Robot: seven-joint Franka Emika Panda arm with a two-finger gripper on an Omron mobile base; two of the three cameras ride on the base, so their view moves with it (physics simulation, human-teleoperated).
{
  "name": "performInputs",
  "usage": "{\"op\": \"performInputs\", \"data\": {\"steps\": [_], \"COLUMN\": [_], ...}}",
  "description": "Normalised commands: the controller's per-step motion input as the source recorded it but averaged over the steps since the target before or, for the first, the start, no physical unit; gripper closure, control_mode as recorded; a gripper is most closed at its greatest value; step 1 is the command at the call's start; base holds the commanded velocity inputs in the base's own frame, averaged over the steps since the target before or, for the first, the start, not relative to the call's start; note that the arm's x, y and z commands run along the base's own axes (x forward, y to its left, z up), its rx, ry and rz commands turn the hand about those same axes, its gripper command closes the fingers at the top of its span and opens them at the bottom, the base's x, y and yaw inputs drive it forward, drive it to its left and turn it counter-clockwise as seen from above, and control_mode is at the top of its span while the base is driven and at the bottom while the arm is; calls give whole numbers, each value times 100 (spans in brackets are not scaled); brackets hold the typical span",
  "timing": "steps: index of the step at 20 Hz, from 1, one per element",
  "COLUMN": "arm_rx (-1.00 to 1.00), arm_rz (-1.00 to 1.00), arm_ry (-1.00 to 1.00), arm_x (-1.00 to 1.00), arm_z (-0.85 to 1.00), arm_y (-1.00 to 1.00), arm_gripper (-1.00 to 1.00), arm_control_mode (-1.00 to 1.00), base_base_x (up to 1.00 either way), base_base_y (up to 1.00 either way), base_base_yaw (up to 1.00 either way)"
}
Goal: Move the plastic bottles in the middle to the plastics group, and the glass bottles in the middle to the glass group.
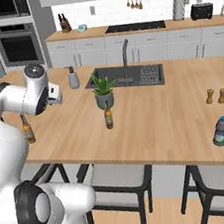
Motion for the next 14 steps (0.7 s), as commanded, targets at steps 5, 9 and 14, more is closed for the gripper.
{"op": "performInputs", "data": {"steps": [5, 9, 14], "arm_rx": [0, 0, 0], "arm_rz": [1, 0, 0], "arm_ry": [3, 0, -1], "arm_x": [2, 9, 6], "arm_z": [-3, -15, -30], "arm_y": [-95, -74, -65], "arm_gripper": [-100, -100, -100], "arm_control_mode": [-100, -100, -100], "base_base_x": [0, 0, 0], "base_base_y": [0, 0, 0], "base_base_yaw": [0, 0, 0]}}
